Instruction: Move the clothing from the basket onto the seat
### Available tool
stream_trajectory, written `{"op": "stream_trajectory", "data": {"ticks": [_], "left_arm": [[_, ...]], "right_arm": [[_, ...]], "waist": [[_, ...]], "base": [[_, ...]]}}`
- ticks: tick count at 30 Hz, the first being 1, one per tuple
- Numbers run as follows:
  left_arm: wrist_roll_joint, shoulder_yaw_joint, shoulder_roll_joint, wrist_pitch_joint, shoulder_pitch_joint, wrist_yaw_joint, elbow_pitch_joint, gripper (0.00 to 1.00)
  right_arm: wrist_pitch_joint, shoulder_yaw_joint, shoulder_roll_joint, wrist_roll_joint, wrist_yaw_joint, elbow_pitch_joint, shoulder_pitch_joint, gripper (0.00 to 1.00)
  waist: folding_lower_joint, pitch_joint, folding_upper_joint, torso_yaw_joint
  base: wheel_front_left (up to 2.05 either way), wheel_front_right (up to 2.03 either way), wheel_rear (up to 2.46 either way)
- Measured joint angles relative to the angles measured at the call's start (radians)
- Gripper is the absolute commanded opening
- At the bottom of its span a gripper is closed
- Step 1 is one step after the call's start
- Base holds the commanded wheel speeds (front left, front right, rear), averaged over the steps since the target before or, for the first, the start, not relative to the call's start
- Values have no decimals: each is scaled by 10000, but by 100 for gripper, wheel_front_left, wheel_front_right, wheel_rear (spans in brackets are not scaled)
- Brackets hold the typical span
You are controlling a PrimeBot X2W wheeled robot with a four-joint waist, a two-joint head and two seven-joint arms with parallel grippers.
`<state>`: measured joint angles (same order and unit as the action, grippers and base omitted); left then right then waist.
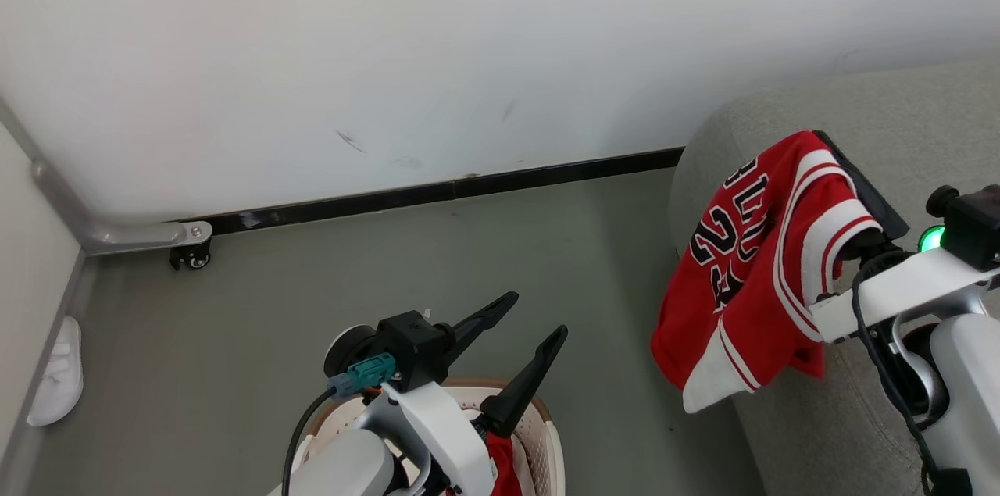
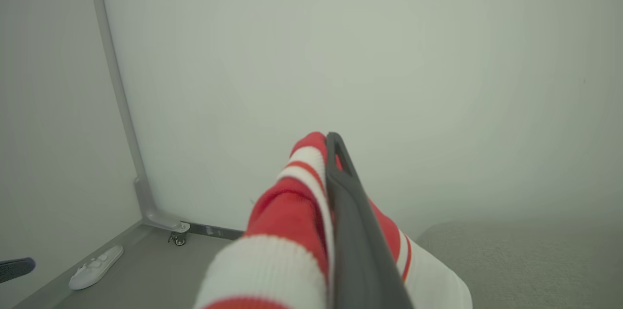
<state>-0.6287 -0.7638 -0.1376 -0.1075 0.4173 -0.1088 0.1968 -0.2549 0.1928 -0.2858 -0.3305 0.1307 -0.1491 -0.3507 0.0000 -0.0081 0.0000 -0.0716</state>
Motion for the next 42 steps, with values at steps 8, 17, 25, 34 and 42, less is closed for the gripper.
{"op": "stream_trajectory", "data": {"ticks": [8,17,25,34,42], "left_arm": [[0,-151,4,-182,-145,-10,-13,100],[6,-272,-86,-320,-163,-82,-127,100],[75,-349,-238,-447,-163,-82,-194,100],[144,-393,-314,-523,-163,-82,-299,100],[146,-522,-451,-518,-164,-84,-366,100]], "right_arm": [[-2,-439,29,130,0,568,343,0],[-2,-849,19,247,0,1091,613,0],[-2,-1024,48,349,0,1407,615,0],[-2,-945,-40,430,0,1448,567,0],[-2,-849,-688,422,0,1411,-493,0]], "waist": [[0,58,0,-612],[0,184,0,-1288],[0,328,1,-1835],[0,414,0,-2230],[0,545,0,-2382]], "base": [[0,0,0],[0,0,0],[0,0,0],[0,0,0],[0,0,0]]}}
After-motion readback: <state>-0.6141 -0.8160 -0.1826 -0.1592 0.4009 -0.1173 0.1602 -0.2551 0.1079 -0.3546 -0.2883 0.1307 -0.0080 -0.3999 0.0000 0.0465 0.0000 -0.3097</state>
